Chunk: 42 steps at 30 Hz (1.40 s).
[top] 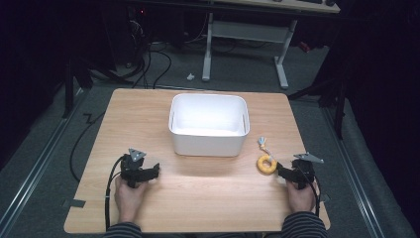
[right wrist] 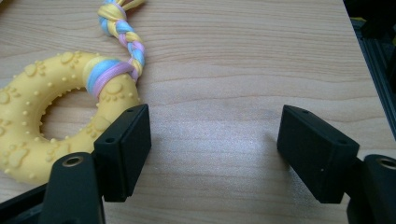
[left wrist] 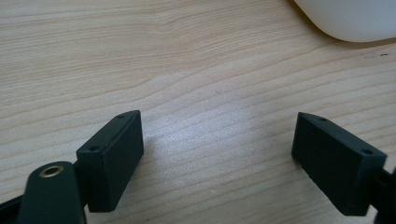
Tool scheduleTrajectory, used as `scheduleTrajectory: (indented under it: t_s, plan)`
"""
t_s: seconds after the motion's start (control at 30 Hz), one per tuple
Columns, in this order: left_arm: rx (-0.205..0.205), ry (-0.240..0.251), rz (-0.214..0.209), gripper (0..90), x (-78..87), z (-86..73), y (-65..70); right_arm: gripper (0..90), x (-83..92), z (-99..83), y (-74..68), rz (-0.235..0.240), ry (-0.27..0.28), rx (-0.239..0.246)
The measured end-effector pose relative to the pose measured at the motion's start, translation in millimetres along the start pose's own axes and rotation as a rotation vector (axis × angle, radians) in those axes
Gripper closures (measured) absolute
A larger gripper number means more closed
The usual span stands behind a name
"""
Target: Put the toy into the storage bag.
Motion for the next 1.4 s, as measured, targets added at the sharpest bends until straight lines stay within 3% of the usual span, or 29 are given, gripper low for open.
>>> scheduleTrajectory:
  t_s: [0.77, 0.93, 1.07, 1.4]
  plan:
    - [-0.003, 0.000, -0.003, 17.4, -0.1, 0.1, 0.3, 26.1, 1.8, -1.7, 0.5, 0.043, 0.008, 0.045]
    - [-0.003, 0.000, -0.003, 17.4, -0.2, 0.1, 0.3, 34.0, 3.5, -1.8, 0.0, 0.050, 0.015, 0.055]
    - [-0.003, 0.000, -0.002, 17.4, -0.2, 0.1, 0.3, 37.7, 6.9, -2.8, -1.3, 0.059, 0.005, 0.061]
    - [-0.003, 0.000, -0.003, 17.5, -0.2, 0.1, 0.3, 42.6, 34.4, -7.2, -3.5, 0.121, 0.050, 0.055]
Point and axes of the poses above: each handheld gripper's, and its own axes: x roughly backward along the jaws, z roughly out of its top, y roughly to its right, the point moved 7 cm from there along -x, roughly forward along the jaws, and after that the axes turned 9 degrees about x, right-handed, at the moved point
